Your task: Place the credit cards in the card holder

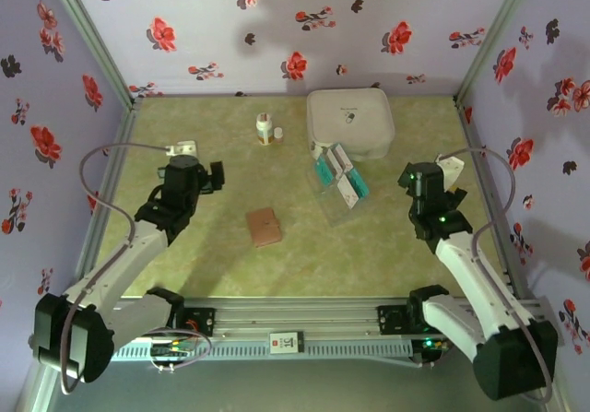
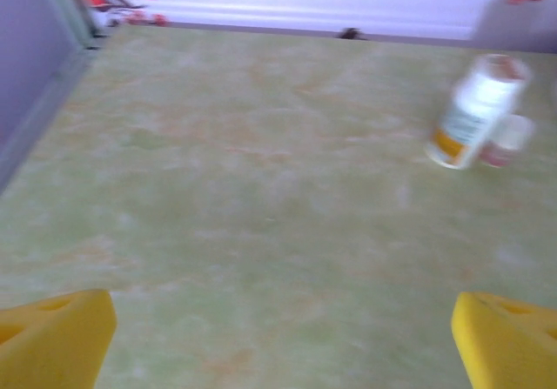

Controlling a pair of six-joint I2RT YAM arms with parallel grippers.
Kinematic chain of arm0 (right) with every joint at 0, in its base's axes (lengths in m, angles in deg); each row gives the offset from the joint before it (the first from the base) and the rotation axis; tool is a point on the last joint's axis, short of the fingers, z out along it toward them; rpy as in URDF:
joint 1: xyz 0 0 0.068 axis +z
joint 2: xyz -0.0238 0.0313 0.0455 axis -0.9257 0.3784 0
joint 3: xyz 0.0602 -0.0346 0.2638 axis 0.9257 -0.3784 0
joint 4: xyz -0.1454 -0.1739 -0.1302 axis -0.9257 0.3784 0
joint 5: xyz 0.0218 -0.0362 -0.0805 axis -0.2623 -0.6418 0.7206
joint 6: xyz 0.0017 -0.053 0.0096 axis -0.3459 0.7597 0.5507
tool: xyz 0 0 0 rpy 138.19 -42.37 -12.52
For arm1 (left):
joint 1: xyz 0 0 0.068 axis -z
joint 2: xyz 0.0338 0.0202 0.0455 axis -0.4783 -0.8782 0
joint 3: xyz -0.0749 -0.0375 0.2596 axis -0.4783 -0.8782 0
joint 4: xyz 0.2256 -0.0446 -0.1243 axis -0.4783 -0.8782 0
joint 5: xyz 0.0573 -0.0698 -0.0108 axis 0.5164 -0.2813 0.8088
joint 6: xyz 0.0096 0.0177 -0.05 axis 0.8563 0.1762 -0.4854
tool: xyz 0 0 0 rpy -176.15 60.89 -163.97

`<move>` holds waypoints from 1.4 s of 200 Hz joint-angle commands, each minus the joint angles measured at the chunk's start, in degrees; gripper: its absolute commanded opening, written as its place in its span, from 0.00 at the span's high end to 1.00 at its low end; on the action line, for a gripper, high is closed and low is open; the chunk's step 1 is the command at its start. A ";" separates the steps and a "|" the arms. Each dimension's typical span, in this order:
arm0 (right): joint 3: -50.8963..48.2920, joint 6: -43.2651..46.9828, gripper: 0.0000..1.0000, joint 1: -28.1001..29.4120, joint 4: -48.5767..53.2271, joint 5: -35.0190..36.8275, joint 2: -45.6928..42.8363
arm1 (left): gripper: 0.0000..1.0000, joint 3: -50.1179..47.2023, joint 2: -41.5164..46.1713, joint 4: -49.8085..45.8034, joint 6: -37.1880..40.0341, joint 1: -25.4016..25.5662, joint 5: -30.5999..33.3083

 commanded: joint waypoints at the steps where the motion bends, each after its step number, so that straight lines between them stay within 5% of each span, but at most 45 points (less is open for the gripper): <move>1: -1.05 1.79 0.01 -2.92 -6.59 4.30 3.61 | 0.00 -3.44 0.99 6.36 4.96 -5.19 3.69; 46: -4.15 7.85 0.01 -5.21 -15.58 8.74 10.61 | 0.00 -11.60 -0.06 17.44 8.52 -14.00 3.09; 114: -10.38 15.64 0.01 -6.67 -37.41 -1.28 23.98 | 0.00 -18.71 -16.42 44.61 14.89 -15.68 -5.90; 152: -14.84 20.36 0.01 -7.77 -55.38 -13.45 27.45 | 0.00 -19.58 -25.43 56.86 15.20 -17.19 -11.19; 181: -20.98 20.87 0.01 -8.33 -78.98 -13.22 37.56 | 0.00 -18.76 -28.67 58.48 15.18 -18.09 -13.57; 200: -15.12 19.65 0.01 -9.49 -62.11 -18.27 34.61 | 0.00 -17.67 -28.56 56.15 13.93 -19.77 -16.72; 280: -16.66 20.78 0.01 -10.01 -66.61 -20.60 35.17 | 0.00 -17.95 -28.47 56.45 15.01 -19.48 -17.64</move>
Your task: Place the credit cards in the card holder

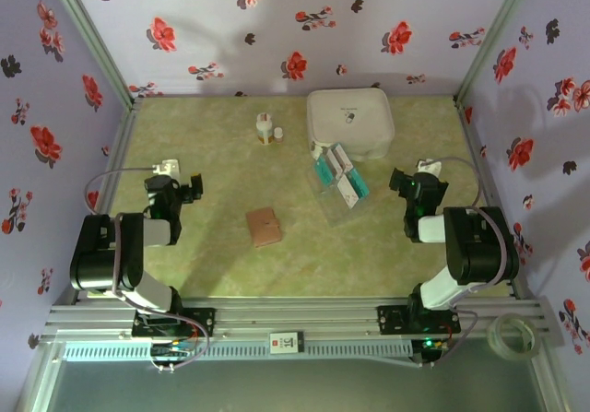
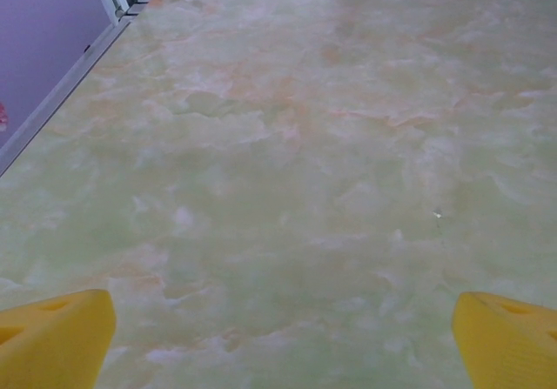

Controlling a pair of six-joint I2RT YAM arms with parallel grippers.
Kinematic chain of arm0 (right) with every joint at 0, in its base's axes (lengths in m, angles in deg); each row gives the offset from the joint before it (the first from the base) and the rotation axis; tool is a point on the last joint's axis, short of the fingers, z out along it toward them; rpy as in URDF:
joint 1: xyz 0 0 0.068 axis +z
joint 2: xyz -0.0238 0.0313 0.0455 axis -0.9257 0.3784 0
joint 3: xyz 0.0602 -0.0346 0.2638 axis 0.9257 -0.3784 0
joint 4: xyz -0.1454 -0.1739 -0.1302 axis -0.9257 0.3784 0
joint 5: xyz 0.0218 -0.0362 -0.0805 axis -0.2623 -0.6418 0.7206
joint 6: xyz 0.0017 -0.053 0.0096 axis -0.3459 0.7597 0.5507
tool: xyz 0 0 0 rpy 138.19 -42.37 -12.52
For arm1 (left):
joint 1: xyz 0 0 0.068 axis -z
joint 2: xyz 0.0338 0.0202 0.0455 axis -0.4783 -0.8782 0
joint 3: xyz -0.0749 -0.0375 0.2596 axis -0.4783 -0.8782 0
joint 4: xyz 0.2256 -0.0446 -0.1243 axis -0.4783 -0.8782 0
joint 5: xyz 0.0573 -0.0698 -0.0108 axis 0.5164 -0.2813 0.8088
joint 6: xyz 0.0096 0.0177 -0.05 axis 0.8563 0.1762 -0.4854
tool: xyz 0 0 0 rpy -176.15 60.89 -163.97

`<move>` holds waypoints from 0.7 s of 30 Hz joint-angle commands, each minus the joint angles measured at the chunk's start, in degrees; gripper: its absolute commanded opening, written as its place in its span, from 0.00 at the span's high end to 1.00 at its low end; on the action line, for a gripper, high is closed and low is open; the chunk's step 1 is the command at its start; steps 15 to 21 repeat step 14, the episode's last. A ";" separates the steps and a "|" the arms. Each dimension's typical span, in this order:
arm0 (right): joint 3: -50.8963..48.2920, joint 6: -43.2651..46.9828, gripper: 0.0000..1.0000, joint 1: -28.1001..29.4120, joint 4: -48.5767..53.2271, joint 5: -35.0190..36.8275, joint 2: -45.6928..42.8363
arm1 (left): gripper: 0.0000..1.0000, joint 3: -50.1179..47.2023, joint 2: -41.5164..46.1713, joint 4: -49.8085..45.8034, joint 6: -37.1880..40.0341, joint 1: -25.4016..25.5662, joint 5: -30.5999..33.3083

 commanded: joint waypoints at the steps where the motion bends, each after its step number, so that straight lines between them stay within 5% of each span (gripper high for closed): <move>1: -0.82 1.49 0.01 0.54 -2.65 -0.81 -0.91 | 0.00 0.19 -0.04 2.98 1.37 0.63 -0.46; 21: -0.12 1.00 0.01 -0.42 -1.34 -3.36 -0.87 | 0.00 0.15 -0.03 2.96 1.36 0.63 -0.45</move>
